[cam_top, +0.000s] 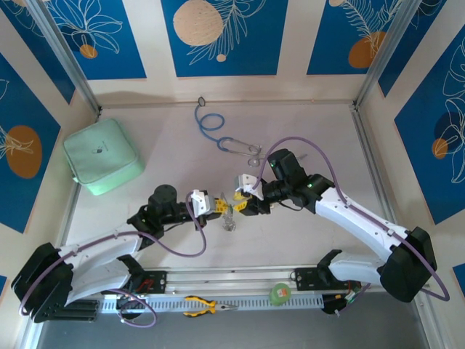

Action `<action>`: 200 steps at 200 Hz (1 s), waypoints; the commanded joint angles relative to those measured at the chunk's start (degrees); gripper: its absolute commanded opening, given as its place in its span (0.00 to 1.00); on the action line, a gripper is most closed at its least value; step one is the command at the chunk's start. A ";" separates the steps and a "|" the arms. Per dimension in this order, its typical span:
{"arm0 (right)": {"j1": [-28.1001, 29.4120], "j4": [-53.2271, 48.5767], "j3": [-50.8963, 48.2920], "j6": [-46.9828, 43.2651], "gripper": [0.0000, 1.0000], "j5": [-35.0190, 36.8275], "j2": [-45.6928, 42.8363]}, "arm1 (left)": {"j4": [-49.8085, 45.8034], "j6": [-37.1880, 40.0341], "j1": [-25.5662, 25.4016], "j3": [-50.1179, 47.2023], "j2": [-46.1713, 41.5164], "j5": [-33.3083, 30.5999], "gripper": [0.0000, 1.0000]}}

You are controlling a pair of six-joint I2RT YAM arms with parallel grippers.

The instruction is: Put the keys on the keyring

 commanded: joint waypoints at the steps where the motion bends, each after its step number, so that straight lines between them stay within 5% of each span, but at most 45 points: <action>1: 0.51 3.23 -0.95 1.64 0.33 -3.54 0.31 | 5.30 -1.71 -0.53 -0.10 0.28 2.63 0.00; 57: 1.25 2.53 0.15 0.91 0.24 -4.04 2.20 | 7.61 -3.38 -0.52 -0.65 0.66 3.60 0.00; 89: 1.14 2.32 0.81 0.72 0.00 -4.95 2.41 | 7.60 -3.34 -0.54 -0.56 0.69 3.78 0.00; 106: 1.13 0.53 1.61 -0.38 0.00 -4.26 2.48 | 5.34 -2.33 -0.47 -0.10 0.24 2.28 0.00; 124: 1.36 -3.68 3.31 -3.22 0.00 -1.30 2.71 | 1.13 0.29 -0.53 0.74 -0.72 -0.61 0.19; 200: 5.29 -16.02 11.45 -11.19 0.00 9.36 6.50 | -0.99 1.59 -0.50 1.67 -0.75 -0.46 0.17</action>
